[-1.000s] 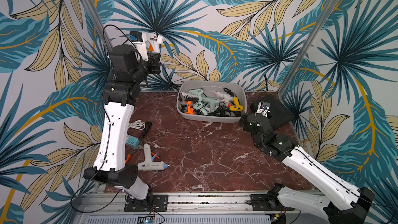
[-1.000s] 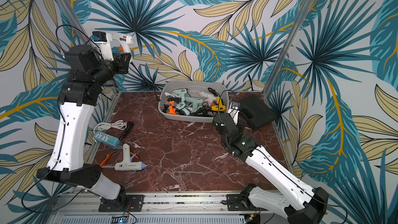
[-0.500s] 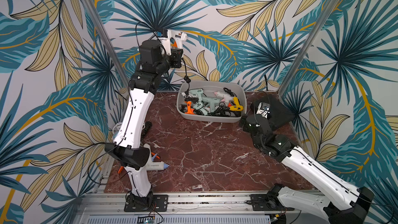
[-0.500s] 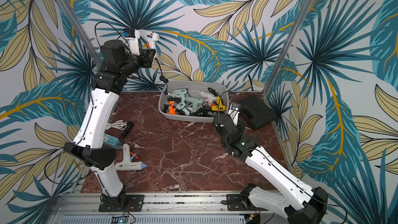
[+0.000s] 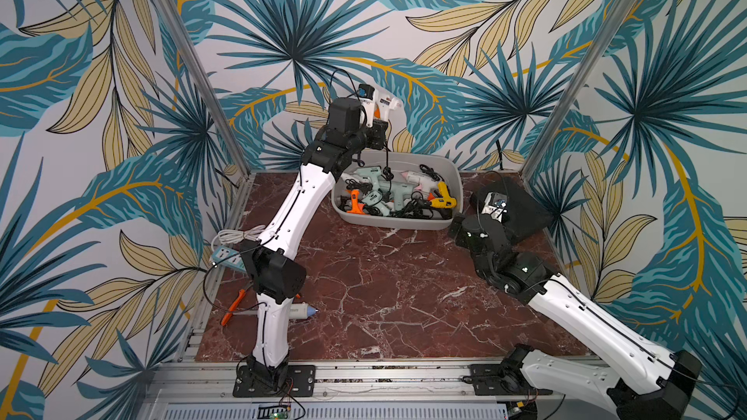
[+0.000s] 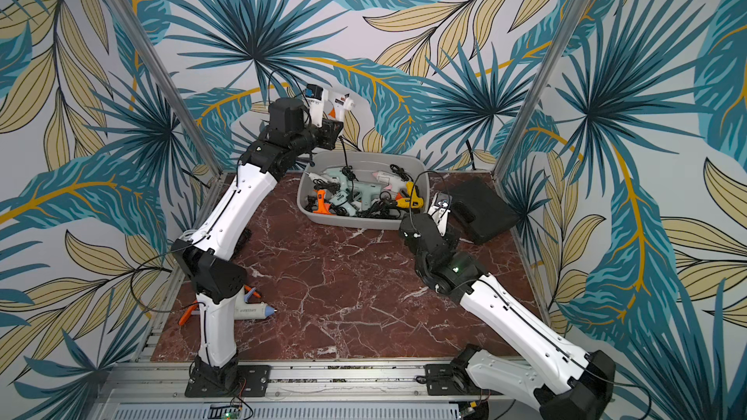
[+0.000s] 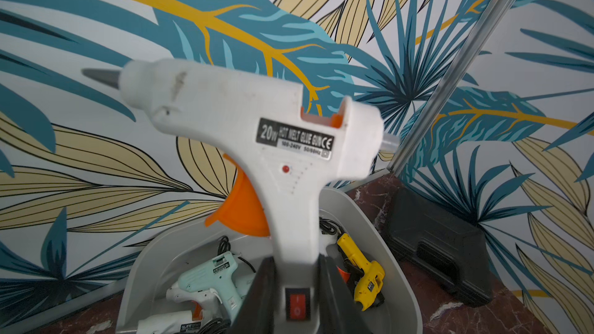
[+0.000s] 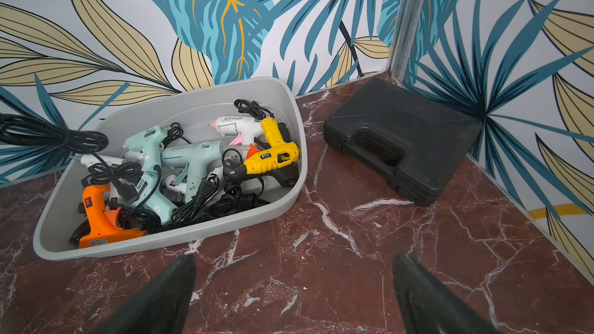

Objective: Put the hot melt glue gun into the storage box
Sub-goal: Place the hot melt adhesive gun in the storage box.

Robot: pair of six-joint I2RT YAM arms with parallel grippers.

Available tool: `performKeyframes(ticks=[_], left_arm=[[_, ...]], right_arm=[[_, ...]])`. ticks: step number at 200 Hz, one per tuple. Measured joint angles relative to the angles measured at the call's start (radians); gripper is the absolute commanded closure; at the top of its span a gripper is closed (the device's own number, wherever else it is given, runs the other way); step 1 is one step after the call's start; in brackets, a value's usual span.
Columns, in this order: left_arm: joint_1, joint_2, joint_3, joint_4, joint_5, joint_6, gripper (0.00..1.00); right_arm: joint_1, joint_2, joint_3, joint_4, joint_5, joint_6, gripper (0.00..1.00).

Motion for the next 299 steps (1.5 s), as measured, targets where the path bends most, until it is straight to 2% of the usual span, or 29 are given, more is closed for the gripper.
performKeyframes(ticks=[57,150,237,279,299], left_arm=[[-0.006,0.132,0.0,0.001,-0.011,0.047,1.0],[-0.006,0.235,0.009,-0.042,-0.053,0.119,1.0],[-0.006,0.459,0.05,-0.05,-0.024,0.143,1.0],[-0.016,0.495,0.05,-0.042,-0.022,0.15,1.0],[-0.024,0.495,0.053,-0.032,-0.022,0.163,0.81]], right_arm=[[0.0,0.0,0.0,0.0,-0.002,0.013,0.01],[0.0,0.03,0.0,0.0,-0.021,0.018,0.01],[0.0,0.068,0.018,-0.008,-0.053,0.031,0.01],[0.0,0.071,0.021,-0.011,-0.061,0.035,0.0],[0.0,0.071,0.021,-0.011,-0.062,0.035,0.01]])
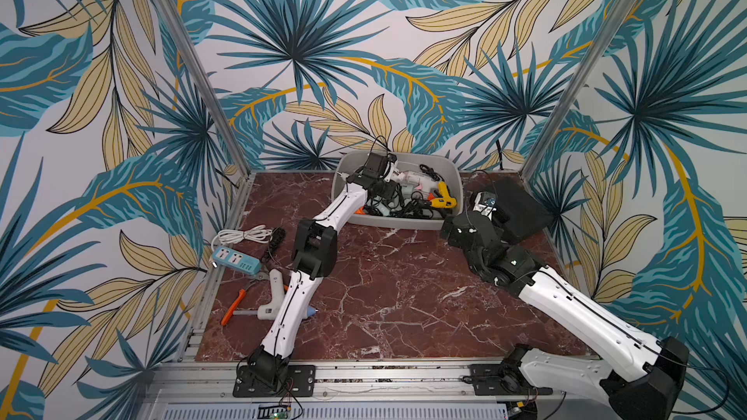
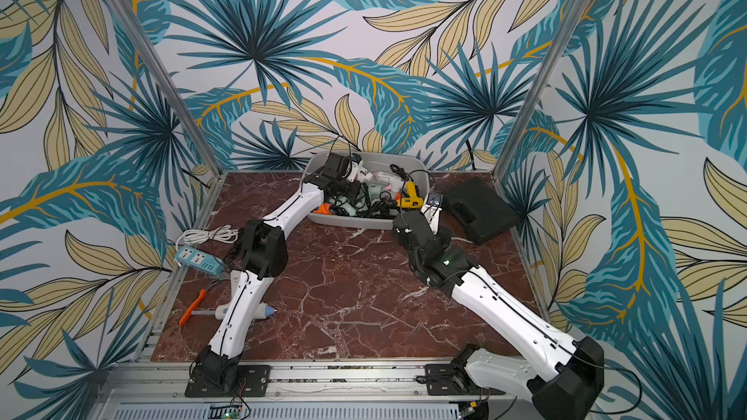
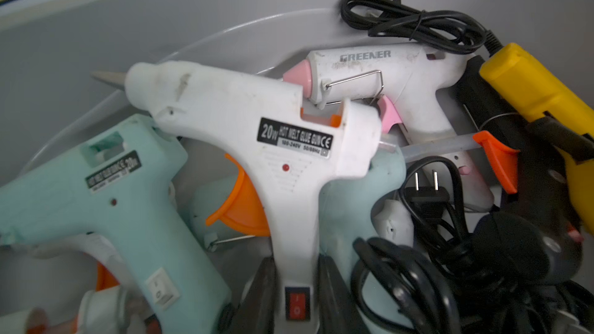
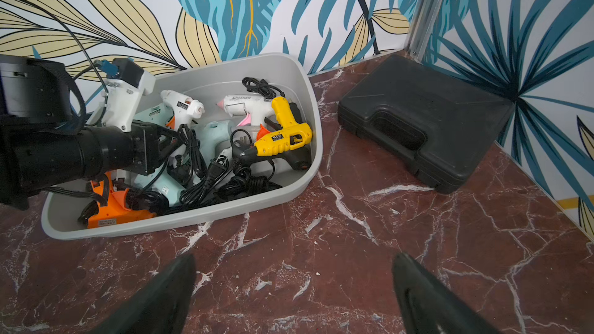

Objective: Put the hot melt glue gun into the storage box
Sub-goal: Place the hot melt adhesive gun in the storage box.

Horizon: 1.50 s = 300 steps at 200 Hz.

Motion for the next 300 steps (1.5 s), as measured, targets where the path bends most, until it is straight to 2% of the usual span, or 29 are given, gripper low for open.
performKeyframes(ticks=[37,100,166,193,221,244,275,300], left_arm=[[-0.012,0.008,0.003,0.01,-0.002,0.016,0.69],[-0.015,0.024,0.003,0.024,-0.012,0.033,0.67],[-0.017,0.017,0.003,0.022,-0.023,0.004,0.39],[-0.017,-0.036,0.003,0.005,-0.029,-0.025,0.27],[-0.017,-0.192,-0.025,-0.008,-0.055,-0.039,0.14],[-0.016,-0.423,-0.158,0.012,-0.136,-0.042,0.01],[0.013,-0.797,-0.508,0.124,-0.244,-0.095,0.0],[0.124,-1.078,-0.841,0.216,-0.254,-0.181,0.0]], right_arm=[[0.0,0.0,0.0,0.0,-0.007,0.0,0.01],[0.0,0.0,0.001,-0.002,-0.014,0.0,0.0],[0.0,0.006,0.023,-0.012,-0.034,-0.035,0.01],[0.0,0.01,0.043,-0.011,-0.058,-0.073,0.0],[0.0,0.02,0.076,-0.011,-0.096,-0.119,0.03],[0.0,0.036,0.103,-0.011,-0.154,-0.162,0.07],[0.0,0.069,0.128,-0.008,-0.259,-0.199,0.09],[0.006,0.114,0.146,0.005,-0.345,-0.216,0.11]])
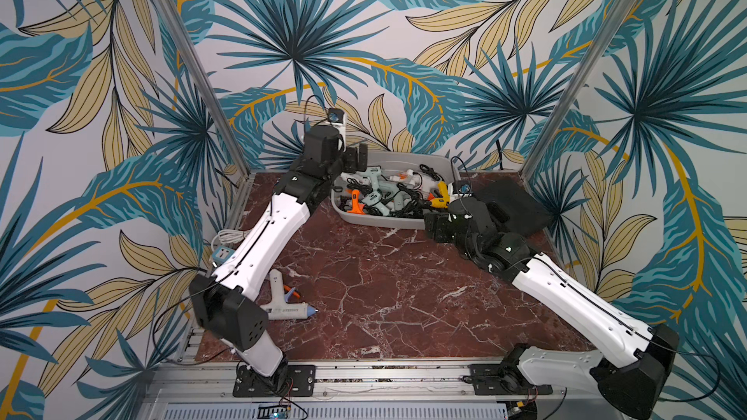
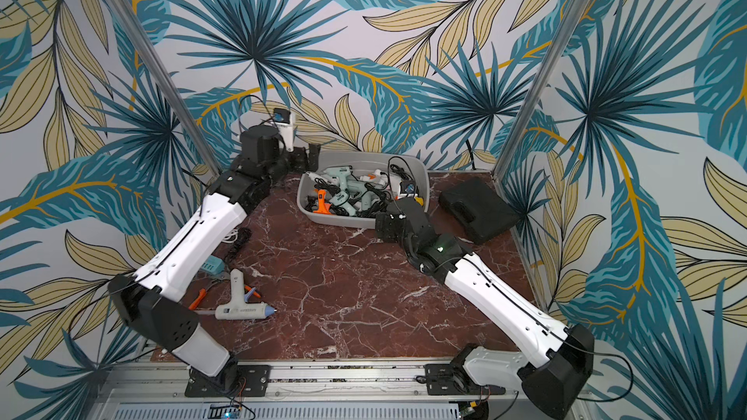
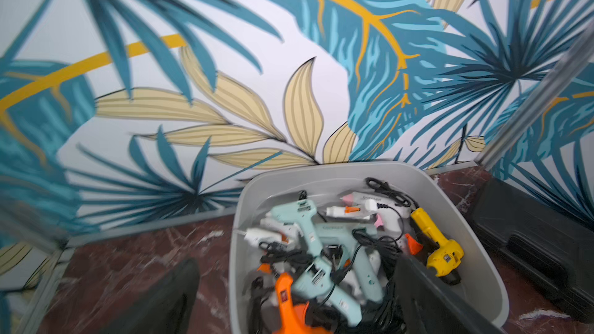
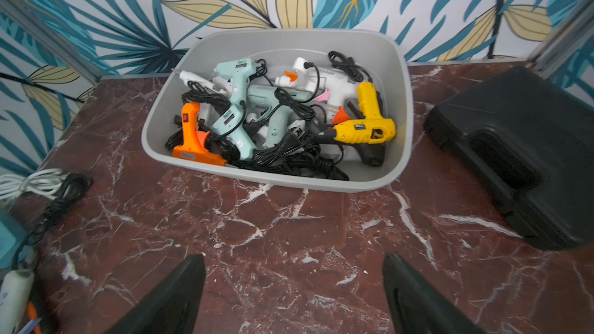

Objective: Put the hot melt glue gun into the storage box
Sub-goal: Place the hot melt adhesive gun in the storage box, then pick up the hot melt adhesive gun from the center of the board.

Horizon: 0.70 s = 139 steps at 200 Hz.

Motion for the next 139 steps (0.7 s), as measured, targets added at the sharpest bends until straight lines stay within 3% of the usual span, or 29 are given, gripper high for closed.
performKeyframes(ticks=[23,52,139], left_arm=[[0.119,-0.203,-0.228,0.016,-0.05,-0.062,0.0],[0.195,-0.421,-0.391,-0.008,-0.14,-0.103,0.0],[0.245,-0.893,-0.548,-0.131,-0.444,-0.128,0.0]], right_arm=[[0.021,0.059,0.022,0.013,-0.074,-0.013,0.12],[0.071,0.156,0.069,0.027,-0.141,-0.026,0.14],[0.251,0.547,0.383,0.035,-0.343,-0.055,0.19]])
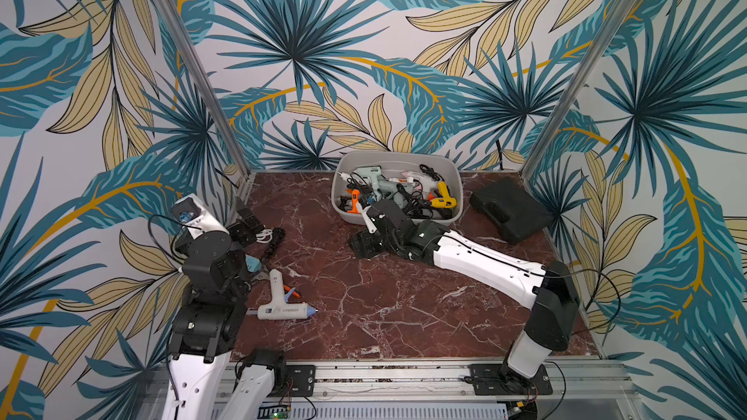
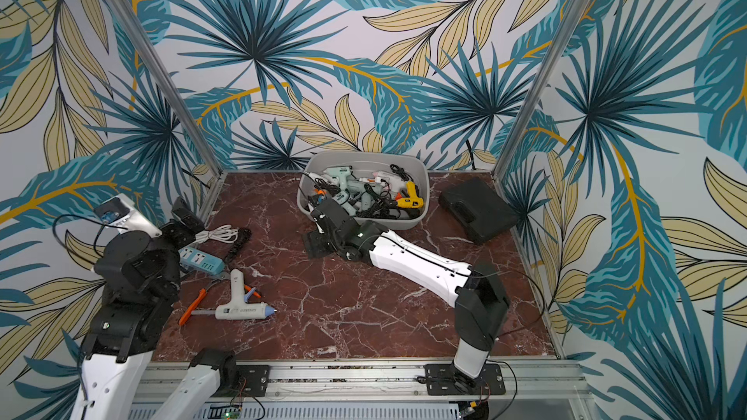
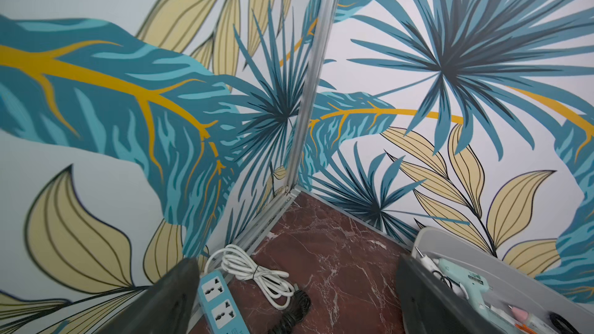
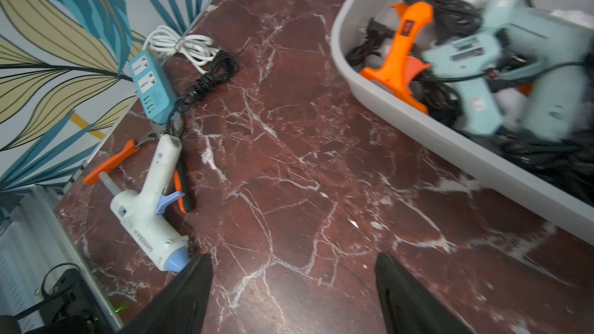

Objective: Put the hot melt glue gun into the storage box
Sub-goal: Pick up the hot melt adhesive gun from the center of the board.

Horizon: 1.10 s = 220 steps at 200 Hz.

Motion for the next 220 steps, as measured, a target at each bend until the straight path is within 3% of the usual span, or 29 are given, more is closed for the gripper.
performKeyframes(ticks=[32,82,145,220], left_arm=[[0.0,-0.093,-0.005,-0.011,-0.043,-0.003,0.0],[0.001,-0.112,-0.005,-0.036,-0.054,-0.003,0.0],[0.002,-0.156,-0.005,-0.037,-0.051,-0.019,0.0],[0.002,-0.152,-0.011,-0.034,-0.029,-0.026,0.0]], right_arm=[[0.044,0.192,0.181,-0.006,-0.121,0.0,0.21],[0.092,0.447,0.433,-0.035,-0.287,0.005,0.22],[0.112,0.699,0.695,-0.059,-0.447,0.031,0.16],[0.121,0.844,0.793,0.006,-0.526,0.071,0.16]])
